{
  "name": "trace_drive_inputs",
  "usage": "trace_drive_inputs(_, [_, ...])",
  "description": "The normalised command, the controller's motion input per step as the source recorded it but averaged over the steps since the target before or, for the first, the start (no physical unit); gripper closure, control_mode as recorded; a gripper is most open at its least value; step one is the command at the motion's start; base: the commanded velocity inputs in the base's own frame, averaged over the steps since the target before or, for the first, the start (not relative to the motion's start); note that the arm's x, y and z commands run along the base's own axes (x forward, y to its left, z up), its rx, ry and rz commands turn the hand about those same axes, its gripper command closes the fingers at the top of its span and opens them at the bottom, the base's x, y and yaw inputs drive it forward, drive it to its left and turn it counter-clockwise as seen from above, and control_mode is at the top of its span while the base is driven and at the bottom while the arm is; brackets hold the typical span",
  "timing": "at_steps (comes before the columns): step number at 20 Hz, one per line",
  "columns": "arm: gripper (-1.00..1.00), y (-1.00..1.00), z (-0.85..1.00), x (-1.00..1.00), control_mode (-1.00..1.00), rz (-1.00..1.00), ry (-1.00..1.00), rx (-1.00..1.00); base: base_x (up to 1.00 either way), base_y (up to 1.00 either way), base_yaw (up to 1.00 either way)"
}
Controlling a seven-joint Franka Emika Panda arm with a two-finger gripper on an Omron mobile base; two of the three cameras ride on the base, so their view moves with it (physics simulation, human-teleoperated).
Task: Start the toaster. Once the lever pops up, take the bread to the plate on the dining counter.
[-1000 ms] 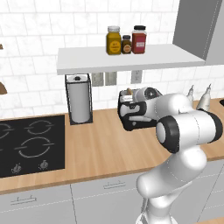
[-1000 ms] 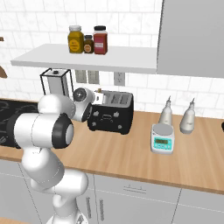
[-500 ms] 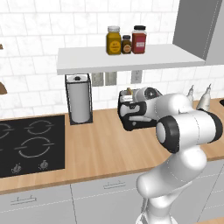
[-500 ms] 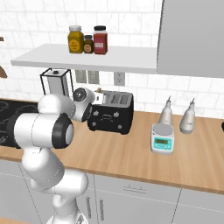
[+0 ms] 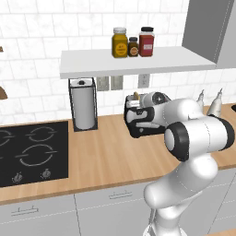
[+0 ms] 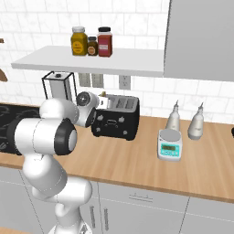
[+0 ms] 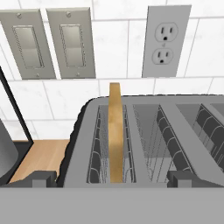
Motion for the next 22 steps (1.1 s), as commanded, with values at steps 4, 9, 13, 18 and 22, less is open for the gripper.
trace_drive_inputs(4, [-1.0, 0.0, 0.0, 0.0, -1.0, 0.0, 0.0, 0.0, 0.0, 0.0, 0.0])
trace_drive_inputs(9, [-1.0, 0.0, 0.0, 0.0, -1.0, 0.0, 0.0, 0.0, 0.0, 0.0, 0.0])
trace_drive_inputs(13, [-1.0, 0.0, 0.0, 0.0, -1.0, 0.0, 0.0, 0.0, 0.0, 0.0, 0.0])
trace_drive_inputs(18, [-1.0, 0.0, 0.0, 0.0, -1.0, 0.0, 0.0, 0.0, 0.0, 0.0, 0.0])
trace_drive_inputs(22, [-1.0, 0.0, 0.0, 0.0, -1.0, 0.0, 0.0, 0.0, 0.0, 0.0, 0.0])
